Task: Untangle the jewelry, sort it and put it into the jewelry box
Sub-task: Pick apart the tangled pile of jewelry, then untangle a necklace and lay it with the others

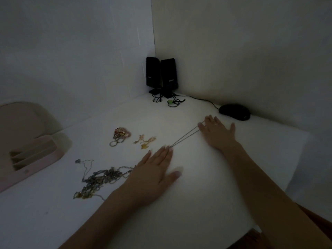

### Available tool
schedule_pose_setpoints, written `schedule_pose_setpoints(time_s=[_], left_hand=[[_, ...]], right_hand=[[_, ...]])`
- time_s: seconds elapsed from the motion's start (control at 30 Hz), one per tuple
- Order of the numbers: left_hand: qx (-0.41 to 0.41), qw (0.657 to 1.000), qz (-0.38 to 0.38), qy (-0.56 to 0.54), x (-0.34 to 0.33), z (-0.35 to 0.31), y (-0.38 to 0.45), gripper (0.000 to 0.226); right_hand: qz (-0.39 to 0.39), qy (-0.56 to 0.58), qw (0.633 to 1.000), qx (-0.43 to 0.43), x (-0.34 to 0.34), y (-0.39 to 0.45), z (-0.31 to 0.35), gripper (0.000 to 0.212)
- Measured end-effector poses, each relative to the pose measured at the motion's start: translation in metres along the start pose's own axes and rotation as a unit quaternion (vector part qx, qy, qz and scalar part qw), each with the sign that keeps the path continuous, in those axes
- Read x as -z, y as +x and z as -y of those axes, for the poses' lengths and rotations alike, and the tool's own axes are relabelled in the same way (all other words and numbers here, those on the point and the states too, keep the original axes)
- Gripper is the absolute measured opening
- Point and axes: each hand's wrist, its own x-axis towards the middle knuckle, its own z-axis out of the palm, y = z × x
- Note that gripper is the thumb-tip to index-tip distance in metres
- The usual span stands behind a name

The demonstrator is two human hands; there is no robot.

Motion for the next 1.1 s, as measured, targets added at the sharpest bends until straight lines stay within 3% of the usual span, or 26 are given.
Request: schedule_pose_setpoints(time_s=[0.27, 0.47, 0.57, 0.63, 0.7, 0.77, 0.87, 0.93, 1.0, 1.1], left_hand=[[-0.011, 1.0, 0.014, 0.008, 0.003, 0.001, 0.0, 0.084], [-0.016, 0.997, -0.06, 0.049, 0.011, 0.007, -0.011, 0.075], [-0.004, 0.996, -0.08, 0.048, 0.025, 0.027, -0.035, 0.09], [0.03, 0.997, -0.064, 0.032, 0.036, 0.044, -0.061, 0.089], [0.082, 0.996, -0.039, -0.011, 0.044, 0.063, -0.088, 0.07], [0.114, 0.992, -0.032, -0.052, 0.046, 0.081, -0.109, 0.059], [0.095, 0.99, -0.076, -0.071, 0.041, 0.095, -0.124, 0.039], [0.067, 0.987, -0.133, -0.068, 0.038, 0.101, -0.128, 0.032], [0.081, 0.98, -0.171, -0.067, 0.038, 0.104, -0.13, 0.018], [0.11, 0.971, -0.184, -0.107, 0.039, 0.107, -0.126, 0.005]], right_hand=[[-0.026, 0.024, 0.999, -0.005, 0.001, -0.005, 0.002, 0.058], [-0.218, 0.108, 0.966, 0.083, 0.004, -0.046, 0.027, 0.042], [-0.275, 0.159, 0.934, 0.16, 0.006, -0.085, 0.059, 0.035], [-0.238, 0.203, 0.922, 0.226, 0.006, -0.109, 0.084, 0.024], [-0.149, 0.238, 0.914, 0.293, 0.003, -0.129, 0.113, 0.017], [-0.055, 0.251, 0.9, 0.353, -0.005, -0.143, 0.143, 0.032], [0.081, 0.215, 0.898, 0.376, -0.018, -0.146, 0.182, 0.058], [0.086, 0.184, 0.896, 0.394, -0.024, -0.14, 0.203, 0.051], [0.07, 0.181, 0.901, 0.388, -0.024, -0.137, 0.219, 0.026], [0.092, 0.23, 0.897, 0.365, -0.023, -0.135, 0.229, 0.013]])
